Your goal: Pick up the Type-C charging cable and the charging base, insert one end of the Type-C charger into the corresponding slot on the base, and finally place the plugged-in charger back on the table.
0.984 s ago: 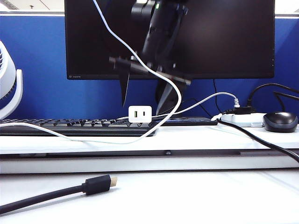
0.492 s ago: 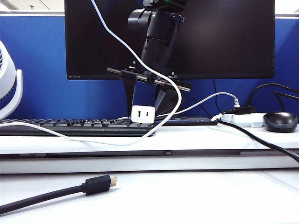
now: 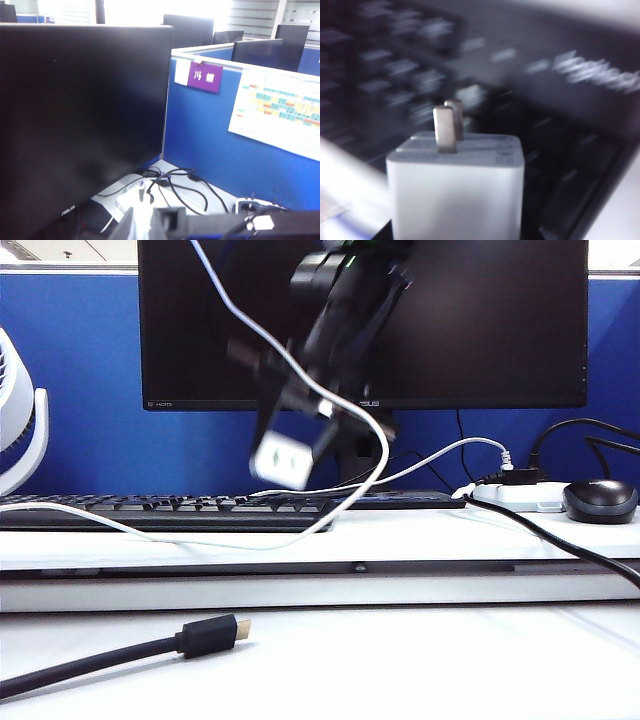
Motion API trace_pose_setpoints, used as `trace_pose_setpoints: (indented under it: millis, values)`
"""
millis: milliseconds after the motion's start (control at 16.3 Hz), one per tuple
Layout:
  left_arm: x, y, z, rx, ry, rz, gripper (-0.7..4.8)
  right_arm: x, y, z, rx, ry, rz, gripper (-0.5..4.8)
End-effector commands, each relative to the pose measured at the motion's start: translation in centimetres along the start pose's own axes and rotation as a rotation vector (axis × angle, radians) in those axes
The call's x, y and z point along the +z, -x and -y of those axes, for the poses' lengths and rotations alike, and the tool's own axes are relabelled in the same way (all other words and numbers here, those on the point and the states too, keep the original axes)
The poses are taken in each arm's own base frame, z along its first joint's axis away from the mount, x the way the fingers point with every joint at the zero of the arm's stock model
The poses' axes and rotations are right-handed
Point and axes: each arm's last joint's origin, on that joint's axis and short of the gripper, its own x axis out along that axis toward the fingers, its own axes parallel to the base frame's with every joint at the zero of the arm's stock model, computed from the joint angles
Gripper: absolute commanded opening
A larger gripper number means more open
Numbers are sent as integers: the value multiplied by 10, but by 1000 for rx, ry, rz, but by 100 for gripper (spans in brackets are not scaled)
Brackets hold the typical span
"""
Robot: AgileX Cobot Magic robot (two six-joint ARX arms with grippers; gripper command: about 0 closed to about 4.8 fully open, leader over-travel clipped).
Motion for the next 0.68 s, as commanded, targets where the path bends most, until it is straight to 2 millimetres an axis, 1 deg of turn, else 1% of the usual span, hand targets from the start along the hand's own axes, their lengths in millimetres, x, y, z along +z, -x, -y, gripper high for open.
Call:
trace_pose_setpoints:
  millis: [61,123,246,307,369,430,553,676]
  values:
    - [7,8,2,-5,-7,34,-5,1,78,4,124,2,159,-5]
    - [7,10,2,-5,-8,38,-5,-1,102,4,160,9,217,-5]
    - [7,10,2,-19,19,37,-5,-9,163,0,311,9,377,-5]
    - [7,10,3,-42,39,30,-5,-18,212,-4,476,26,516,-5]
    - [7,10,3,-54,40,29,-5,-23,236,-8,569,53,587,-5]
    - [7,10,5,-94,40,28,-5,-31,273,-16,710,113,705,-5]
    - [7,10,5,-105,47,28,-5,-47,308,-27,790,188,862,-6]
    - [9,10,5,-119,71,48,-5,-50,313,-30,848,177,842,-5]
